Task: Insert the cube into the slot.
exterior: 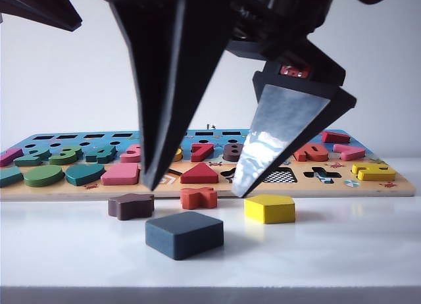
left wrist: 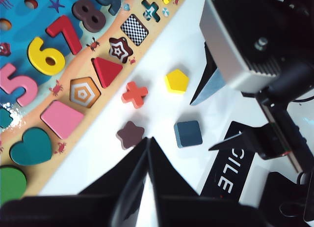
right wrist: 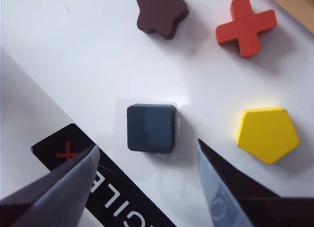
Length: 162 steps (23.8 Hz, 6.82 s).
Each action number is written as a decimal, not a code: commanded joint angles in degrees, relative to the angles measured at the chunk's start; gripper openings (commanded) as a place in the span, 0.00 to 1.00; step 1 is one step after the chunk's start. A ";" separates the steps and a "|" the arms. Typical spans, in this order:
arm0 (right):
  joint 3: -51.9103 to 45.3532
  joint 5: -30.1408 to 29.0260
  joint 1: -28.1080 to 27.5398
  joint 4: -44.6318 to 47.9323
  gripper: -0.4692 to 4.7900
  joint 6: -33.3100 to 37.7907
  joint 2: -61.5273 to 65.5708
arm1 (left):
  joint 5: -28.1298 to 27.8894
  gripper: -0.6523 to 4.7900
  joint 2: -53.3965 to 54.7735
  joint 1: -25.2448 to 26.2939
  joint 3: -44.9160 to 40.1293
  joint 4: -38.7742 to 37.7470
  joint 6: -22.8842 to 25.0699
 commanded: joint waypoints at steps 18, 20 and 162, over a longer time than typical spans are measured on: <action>0.55 4.94 2.51 2.05 0.77 3.48 4.28 | 0.52 0.15 -0.22 0.11 0.20 0.94 0.66; 0.55 5.14 2.71 2.05 0.77 3.50 4.52 | 0.52 0.15 -0.22 0.11 0.20 0.96 0.66; 3.72 7.65 -21.64 2.86 0.35 16.44 4.63 | 0.50 0.15 -0.11 0.11 0.20 5.31 0.63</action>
